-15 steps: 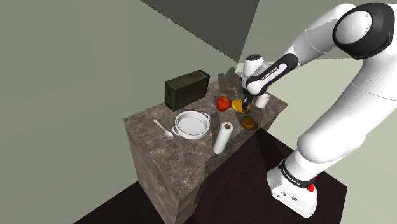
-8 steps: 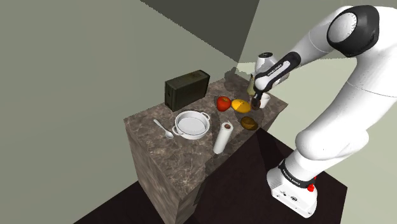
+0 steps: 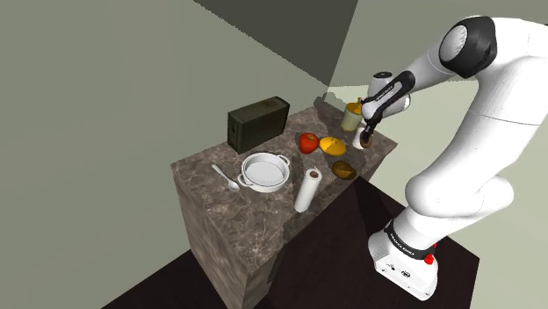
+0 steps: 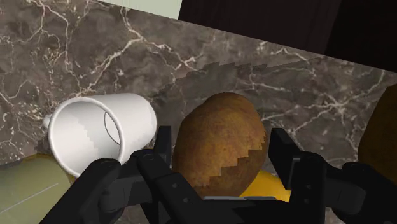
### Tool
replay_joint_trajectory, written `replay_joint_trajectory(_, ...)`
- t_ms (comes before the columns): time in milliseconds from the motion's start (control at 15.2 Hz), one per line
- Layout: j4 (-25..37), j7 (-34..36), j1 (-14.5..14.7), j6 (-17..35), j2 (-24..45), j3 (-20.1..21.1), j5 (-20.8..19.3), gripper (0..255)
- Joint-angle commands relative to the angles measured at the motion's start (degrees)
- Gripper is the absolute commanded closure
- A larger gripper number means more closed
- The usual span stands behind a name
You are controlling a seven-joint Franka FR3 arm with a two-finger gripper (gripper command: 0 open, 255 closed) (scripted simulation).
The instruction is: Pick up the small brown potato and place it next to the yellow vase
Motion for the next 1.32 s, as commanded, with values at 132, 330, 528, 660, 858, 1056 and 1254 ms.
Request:
replay_joint_trajectory(132, 0.99, 0.01, -0.59, 2.32, 3.11, -0.26, -0.20, 255)
replay_joint_trajectory(330, 1.25, 0.95, -0.51, 4.19, 5.30, -0.49, -0.70, 255)
replay_joint_trajectory(528, 1.63, 1.88, -0.40, 6.02, 7.56, -0.75, -1.18, 255)
replay_joint_trajectory(660, 1.94, 2.50, -0.31, 7.20, 9.10, -0.93, -1.48, 255)
replay_joint_trajectory(858, 2.51, 3.42, -0.15, 8.94, 11.45, -1.22, -1.90, 255)
replay_joint_trajectory(1056, 3.18, 4.31, 0.04, 10.63, 13.85, -1.52, -2.25, 255)
replay_joint_trajectory(1254, 3.96, 5.17, 0.25, 12.25, 16.30, -1.82, -2.54, 255)
